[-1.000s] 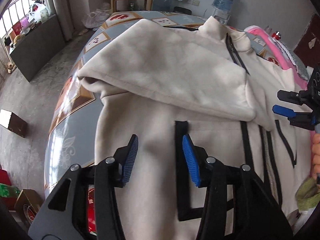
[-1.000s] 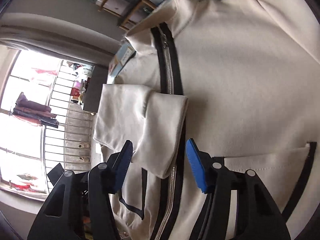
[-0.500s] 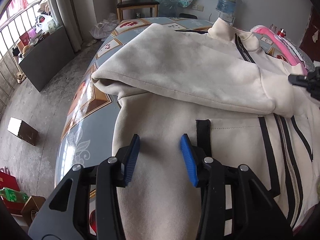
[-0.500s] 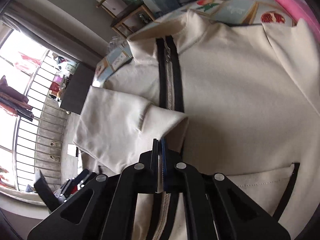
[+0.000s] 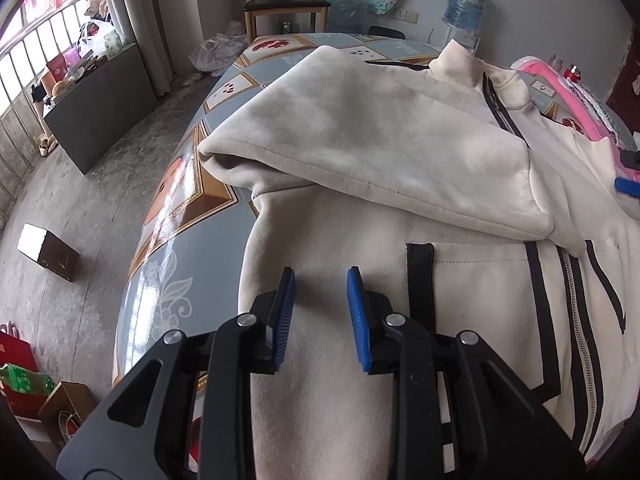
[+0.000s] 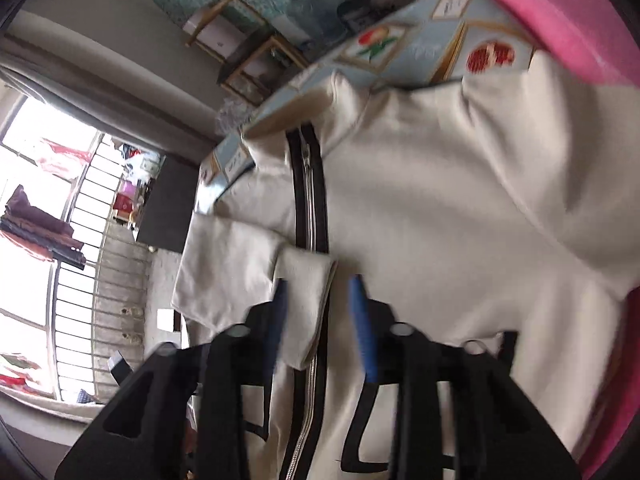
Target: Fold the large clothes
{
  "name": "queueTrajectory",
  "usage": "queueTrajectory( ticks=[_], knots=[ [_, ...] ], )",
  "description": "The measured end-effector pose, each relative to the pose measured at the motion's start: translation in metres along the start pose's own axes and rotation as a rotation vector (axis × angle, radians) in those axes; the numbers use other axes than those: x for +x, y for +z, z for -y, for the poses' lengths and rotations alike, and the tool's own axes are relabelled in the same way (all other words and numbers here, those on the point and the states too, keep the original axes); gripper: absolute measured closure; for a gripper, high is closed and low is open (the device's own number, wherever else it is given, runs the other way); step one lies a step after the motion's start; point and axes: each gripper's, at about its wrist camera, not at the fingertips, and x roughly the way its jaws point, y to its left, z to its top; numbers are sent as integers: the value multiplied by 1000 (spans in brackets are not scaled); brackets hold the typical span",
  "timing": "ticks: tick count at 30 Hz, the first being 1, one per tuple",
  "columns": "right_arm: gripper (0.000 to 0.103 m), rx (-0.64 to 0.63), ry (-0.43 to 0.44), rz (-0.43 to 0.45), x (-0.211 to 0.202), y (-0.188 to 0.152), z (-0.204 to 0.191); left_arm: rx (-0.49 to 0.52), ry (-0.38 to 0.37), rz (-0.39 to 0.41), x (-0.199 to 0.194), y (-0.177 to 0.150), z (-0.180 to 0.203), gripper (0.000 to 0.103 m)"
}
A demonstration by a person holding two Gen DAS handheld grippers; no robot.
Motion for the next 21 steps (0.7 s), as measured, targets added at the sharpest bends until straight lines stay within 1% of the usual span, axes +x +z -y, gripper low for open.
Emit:
queueTrajectory(
  ticks=[4, 6, 7, 8, 9, 10, 12, 13, 15, 18, 19, 21],
  knots=[
    [52, 8, -26, -74, 53, -2, -6, -15, 2, -19, -1, 0, 2, 77],
    [54, 6, -79, -83, 71, -3, -9, -26, 5, -24, -2, 0, 2, 77],
    [63, -14, -95, -55, 71, -4, -14, -29, 6, -24, -2, -1, 2, 77],
    [89, -36, -109, -54, 74, -5, -19, -31, 8, -23, -2, -2, 3, 77],
    [96, -38, -112, -51, 77, -5, -22, -31, 9, -22, -3, -2, 3, 77],
    [97, -48, -105, -40, 76, -5, -28, -28, 9, -19, -3, -3, 4, 77],
    [98, -84, -81, -1, 66, -1, -40, -21, 1, -15, -5, -5, 7, 77],
    [98, -95, -51, 30, 54, 3, -48, -16, 1, -13, -5, -5, 8, 77],
    [98, -102, 20, 90, 25, 13, -62, -4, 6, -11, -6, -6, 10, 77],
    [98, -99, 105, 214, -31, 29, -71, 1, 16, -11, -6, -6, 11, 77],
    [98, -93, 111, 243, -46, 32, -68, 1, 23, -11, -6, -6, 11, 77],
    [98, -77, 91, 286, -69, 36, -52, 1, 37, -9, -7, -7, 9, 77]
  ],
)
